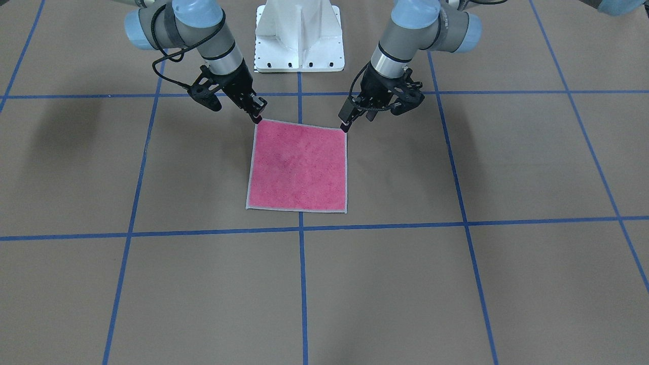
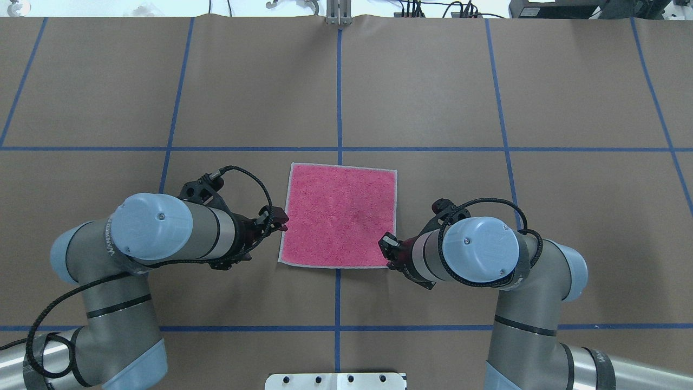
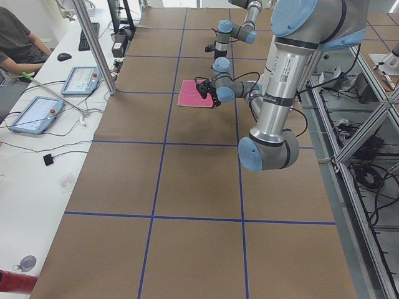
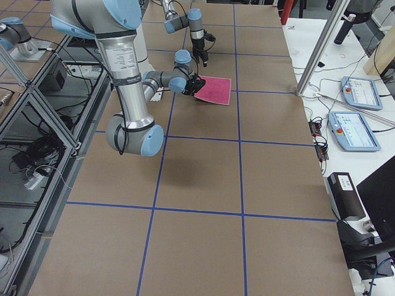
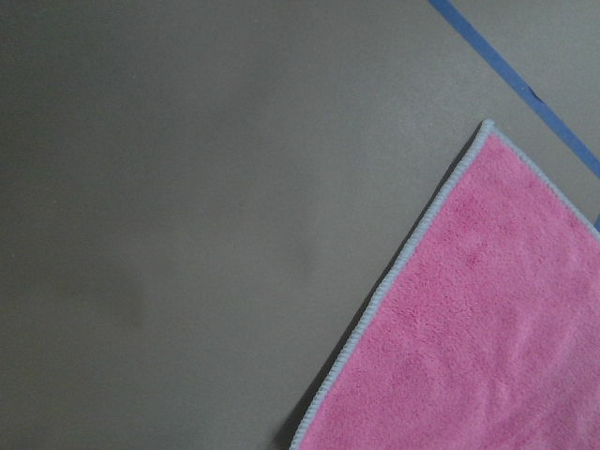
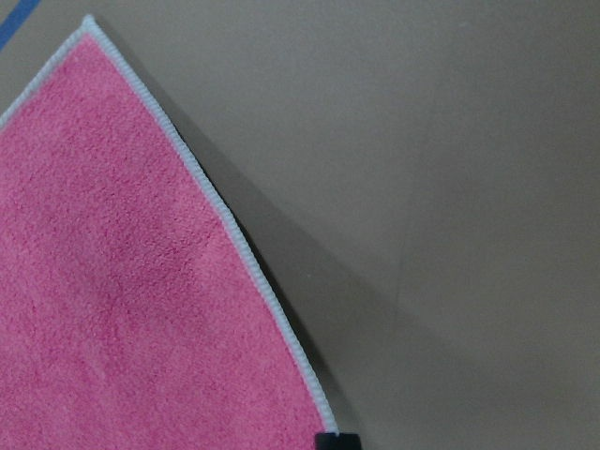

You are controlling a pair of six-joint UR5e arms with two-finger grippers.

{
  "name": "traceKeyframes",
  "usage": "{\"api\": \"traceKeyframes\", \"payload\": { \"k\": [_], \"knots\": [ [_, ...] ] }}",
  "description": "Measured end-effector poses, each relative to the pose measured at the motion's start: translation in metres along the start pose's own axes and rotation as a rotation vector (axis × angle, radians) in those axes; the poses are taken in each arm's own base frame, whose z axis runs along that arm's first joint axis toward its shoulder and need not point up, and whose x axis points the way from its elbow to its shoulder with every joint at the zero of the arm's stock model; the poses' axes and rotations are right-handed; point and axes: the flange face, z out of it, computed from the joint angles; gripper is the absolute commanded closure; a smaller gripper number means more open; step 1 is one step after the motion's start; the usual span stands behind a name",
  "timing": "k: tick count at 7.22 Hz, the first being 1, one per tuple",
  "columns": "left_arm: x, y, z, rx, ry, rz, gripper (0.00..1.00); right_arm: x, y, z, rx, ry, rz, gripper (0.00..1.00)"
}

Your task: Fold towel twice with both arms

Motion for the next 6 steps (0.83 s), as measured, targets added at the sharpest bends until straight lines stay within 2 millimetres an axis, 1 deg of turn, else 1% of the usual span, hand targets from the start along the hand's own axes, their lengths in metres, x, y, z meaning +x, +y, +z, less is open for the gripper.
{"api": "traceKeyframes", "payload": {
  "k": [2, 3, 5, 6],
  "knots": [
    [0.008, 0.012, 0.02, 0.027, -0.002, 0.011, 0.1, 0.002, -0.001, 0.002, 0.004, 0.005, -0.002, 1.0],
    [0.01, 0.014, 0.025, 0.032, -0.005, 0.014, 0.14, 0.003, -0.003, 0.003, 0.007, 0.007, -0.004, 1.0],
    [0.008, 0.019, 0.031, 0.031, -0.013, 0.018, 0.18, 0.004, -0.005, 0.003, 0.009, 0.01, -0.004, 1.0],
    [0.006, 0.023, 0.034, 0.027, -0.018, 0.021, 0.23, 0.005, -0.005, 0.003, 0.009, 0.01, -0.003, 1.0]
  ]
}}
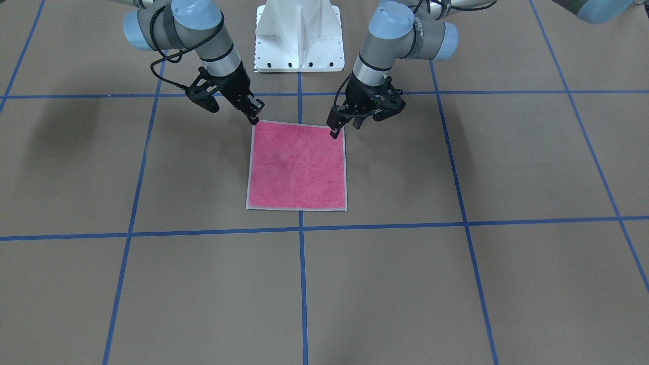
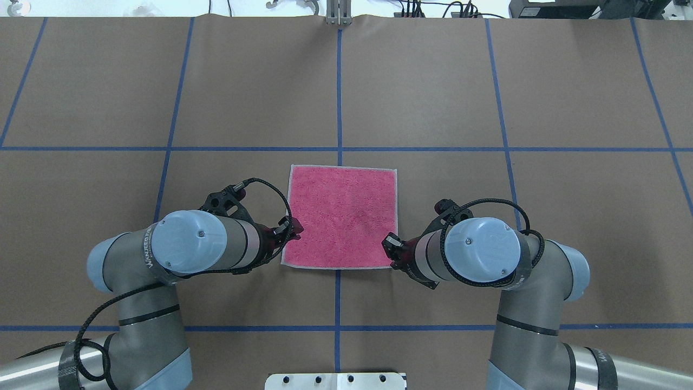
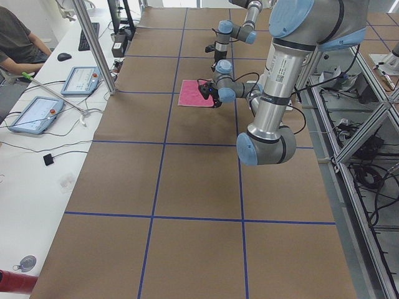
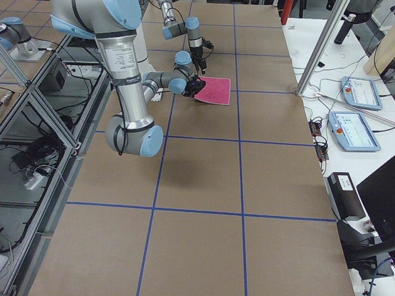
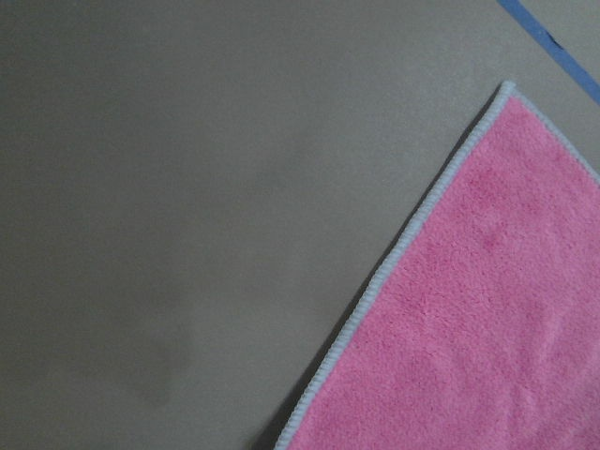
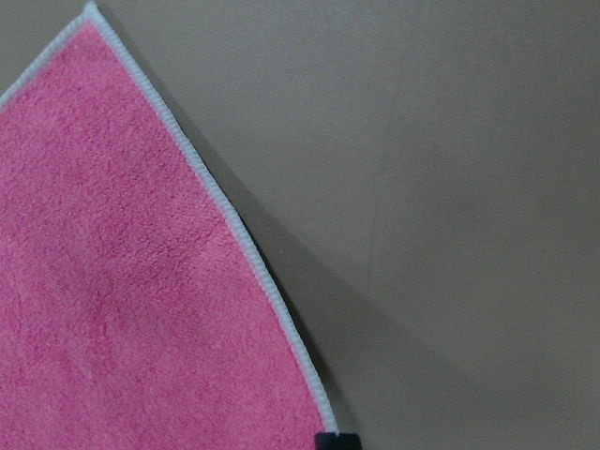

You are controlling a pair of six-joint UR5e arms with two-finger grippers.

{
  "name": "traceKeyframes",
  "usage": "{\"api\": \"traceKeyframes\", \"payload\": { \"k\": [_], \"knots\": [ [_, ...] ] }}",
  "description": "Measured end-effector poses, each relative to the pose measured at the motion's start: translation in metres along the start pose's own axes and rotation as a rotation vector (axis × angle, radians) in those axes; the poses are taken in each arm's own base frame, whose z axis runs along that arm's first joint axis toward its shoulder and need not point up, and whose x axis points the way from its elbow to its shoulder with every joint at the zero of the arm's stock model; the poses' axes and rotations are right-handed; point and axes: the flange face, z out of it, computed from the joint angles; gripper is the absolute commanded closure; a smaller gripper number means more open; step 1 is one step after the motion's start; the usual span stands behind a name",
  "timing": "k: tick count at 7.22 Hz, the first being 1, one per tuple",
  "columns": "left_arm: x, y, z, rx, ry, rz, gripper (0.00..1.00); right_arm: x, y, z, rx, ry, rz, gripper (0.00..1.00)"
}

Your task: Fold towel twice with both arms

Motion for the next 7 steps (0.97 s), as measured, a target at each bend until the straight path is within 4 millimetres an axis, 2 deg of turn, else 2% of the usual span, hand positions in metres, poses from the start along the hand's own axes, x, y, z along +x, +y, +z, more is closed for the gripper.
{"api": "traceKeyframes", "payload": {
  "k": [1, 2, 3, 7],
  "knots": [
    [-0.0021, 0.0052, 0.0024, -0.006, -0.005, 0.005, 0.25, 0.0001, -0.0002, -0.0003, 0.0, 0.0, 0.0, 1.0],
    [-0.0034, 0.0085, 0.0037, -0.011, -0.008, 0.007, 0.38, 0.0002, -0.0004, -0.0005, 0.0, -0.001, 0.0, 1.0],
    [-0.0042, 0.0111, 0.0044, -0.015, -0.01, 0.008, 0.55, 0.0001, -0.0003, -0.0008, 0.0, -0.001, 0.0, 1.0],
    [-0.0049, 0.0144, 0.0053, -0.02, -0.012, 0.009, 0.67, -0.0001, -0.0002, -0.0013, 0.0, -0.002, 0.0, 1.0]
  ]
}}
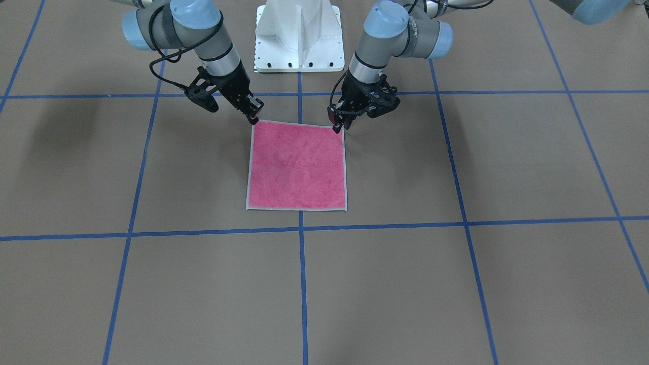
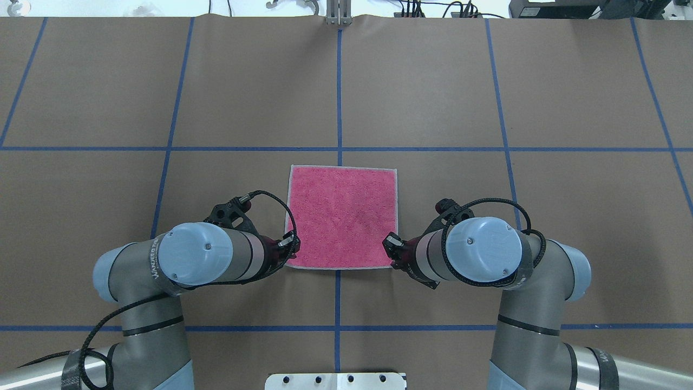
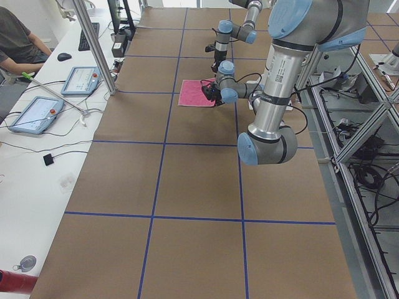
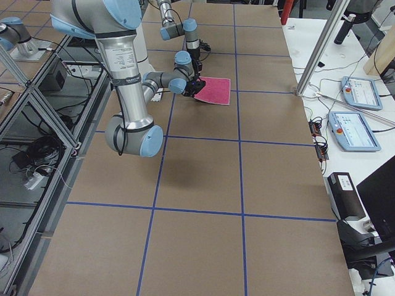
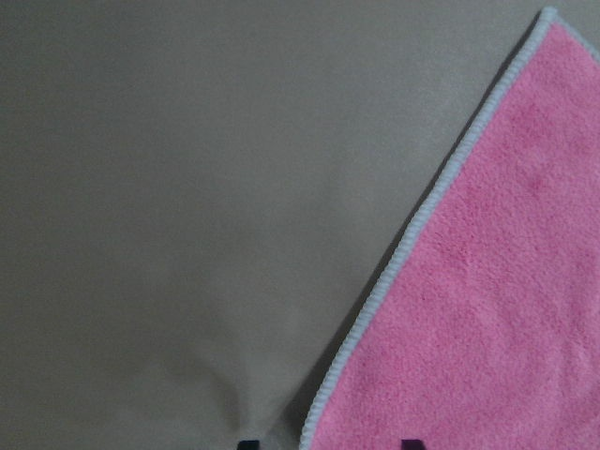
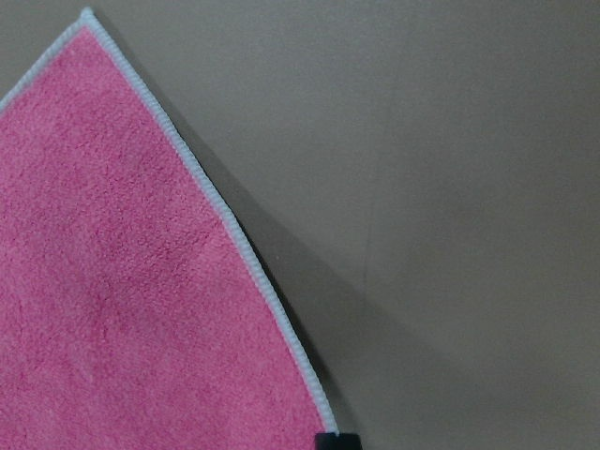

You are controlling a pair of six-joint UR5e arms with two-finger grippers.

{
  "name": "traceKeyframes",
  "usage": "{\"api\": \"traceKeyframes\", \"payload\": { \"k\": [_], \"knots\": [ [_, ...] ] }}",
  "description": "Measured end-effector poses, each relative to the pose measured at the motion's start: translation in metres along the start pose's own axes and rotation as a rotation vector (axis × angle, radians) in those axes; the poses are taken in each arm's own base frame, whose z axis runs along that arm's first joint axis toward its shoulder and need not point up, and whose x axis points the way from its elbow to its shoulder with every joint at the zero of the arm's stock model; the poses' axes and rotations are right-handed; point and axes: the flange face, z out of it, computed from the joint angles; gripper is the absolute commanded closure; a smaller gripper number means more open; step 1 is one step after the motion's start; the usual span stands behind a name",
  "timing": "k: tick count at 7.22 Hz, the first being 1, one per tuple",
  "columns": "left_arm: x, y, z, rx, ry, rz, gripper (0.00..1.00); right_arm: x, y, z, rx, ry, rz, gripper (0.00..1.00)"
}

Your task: Fold towel twice with both arms

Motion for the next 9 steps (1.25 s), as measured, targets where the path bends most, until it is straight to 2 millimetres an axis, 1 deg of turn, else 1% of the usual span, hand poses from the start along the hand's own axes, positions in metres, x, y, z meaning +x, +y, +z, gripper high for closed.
{"api": "traceKeyframes", "payload": {
  "k": [1, 2, 3, 5, 9],
  "knots": [
    [0.0, 0.0003, 0.0, 0.0, 0.0, 0.0, 0.76, 0.0, 0.0, 0.0, 0.0, 0.0, 0.0, 1.0],
    [-0.0002, 0.0006, -0.0001, -0.001, 0.0, 0.001, 0.82, 0.0, 0.0, 0.0, 0.0, 0.0, 0.0, 1.0],
    [-0.0011, 0.0004, 0.0001, -0.001, -0.001, 0.001, 1.0, 0.0, 0.0, 0.0, 0.0, 0.0, 0.0, 1.0],
    [-0.0033, -0.0003, 0.0005, 0.0, -0.004, 0.0, 1.0, 0.0, -0.0002, 0.0, 0.0, 0.001, 0.0, 1.0],
    [0.0013, 0.0026, -0.0053, -0.009, 0.007, -0.028, 1.0, -0.0005, -0.0027, -0.0011, -0.002, 0.001, 0.003, 1.0]
  ]
}}
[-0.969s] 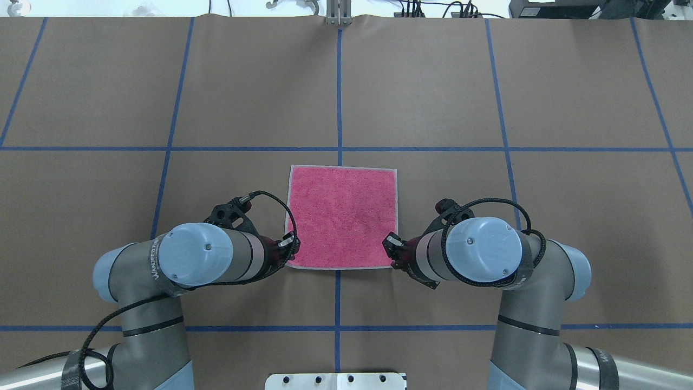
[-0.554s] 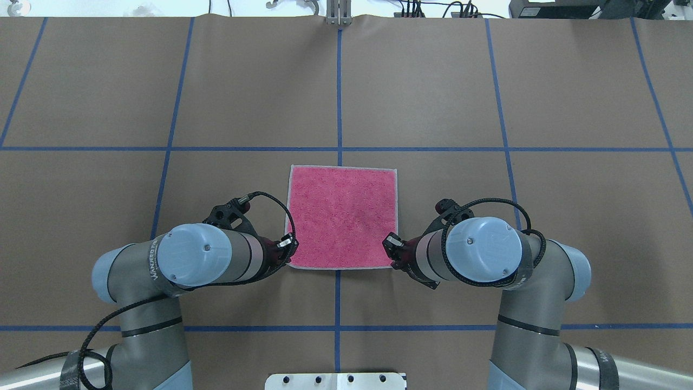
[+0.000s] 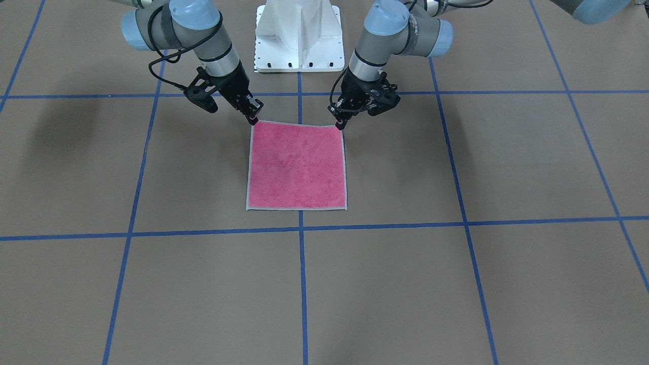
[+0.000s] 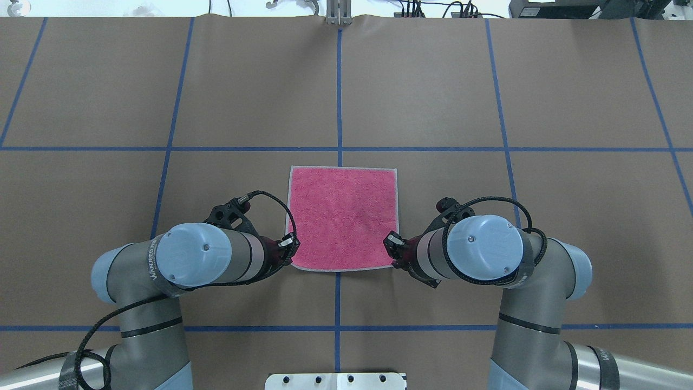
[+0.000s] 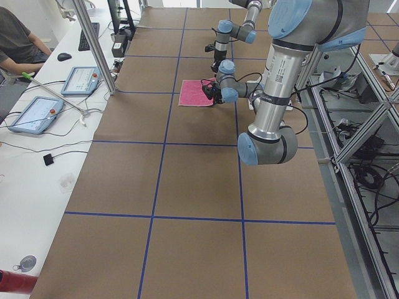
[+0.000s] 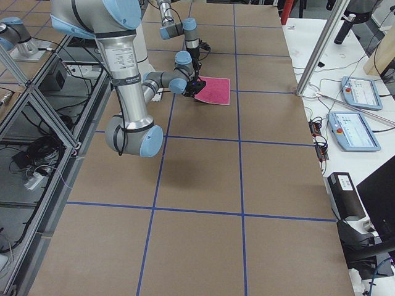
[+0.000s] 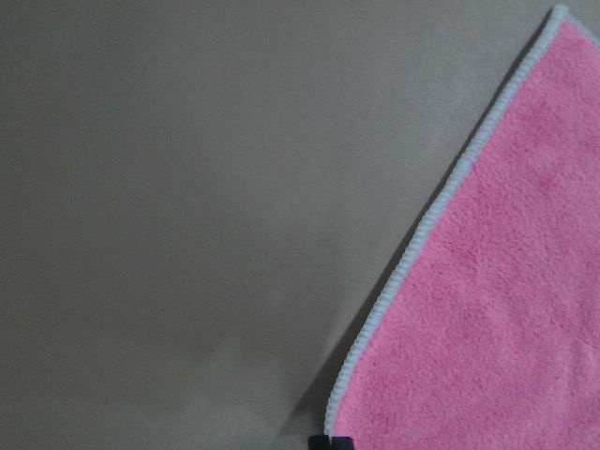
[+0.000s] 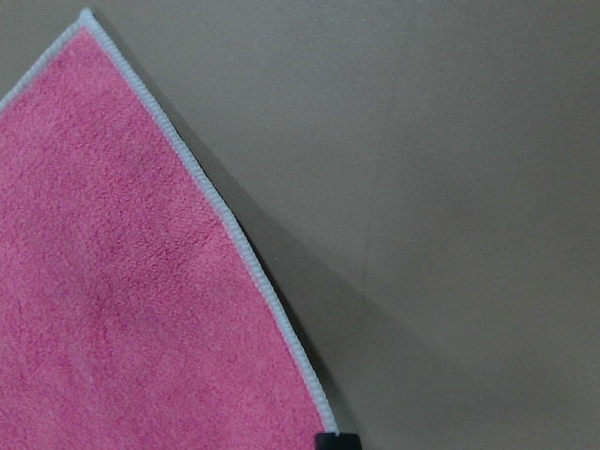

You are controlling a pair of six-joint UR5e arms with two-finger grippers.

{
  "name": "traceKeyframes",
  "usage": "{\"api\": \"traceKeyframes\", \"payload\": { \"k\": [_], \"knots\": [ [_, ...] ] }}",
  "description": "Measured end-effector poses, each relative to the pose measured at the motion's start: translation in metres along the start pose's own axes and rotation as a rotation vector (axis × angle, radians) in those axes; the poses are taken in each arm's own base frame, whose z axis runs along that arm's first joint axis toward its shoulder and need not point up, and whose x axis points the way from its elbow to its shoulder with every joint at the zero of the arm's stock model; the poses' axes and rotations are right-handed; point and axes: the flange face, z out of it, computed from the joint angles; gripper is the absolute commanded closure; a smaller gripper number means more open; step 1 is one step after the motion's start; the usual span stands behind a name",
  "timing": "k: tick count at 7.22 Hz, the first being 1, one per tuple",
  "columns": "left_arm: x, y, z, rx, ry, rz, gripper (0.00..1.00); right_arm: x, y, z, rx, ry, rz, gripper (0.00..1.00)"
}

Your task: Fold towel twice with both arms

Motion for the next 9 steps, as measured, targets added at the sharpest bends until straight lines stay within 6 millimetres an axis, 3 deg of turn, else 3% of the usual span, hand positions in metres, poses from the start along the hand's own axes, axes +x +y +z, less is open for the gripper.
{"api": "traceKeyframes", "payload": {
  "k": [5, 7, 9],
  "knots": [
    [0.004, 0.007, -0.009, -0.018, 0.016, -0.023, 1.0, 0.012, -0.007, -0.01, -0.004, 0.003, 0.002, 1.0],
    [0.006, 0.009, -0.013, -0.023, 0.023, -0.025, 1.0, 0.011, -0.007, -0.011, -0.007, 0.003, 0.002, 1.0],
    [0.012, 0.011, -0.017, -0.027, 0.035, -0.026, 1.0, 0.004, -0.02, -0.016, -0.007, -0.001, 0.016, 1.0]
  ]
}}
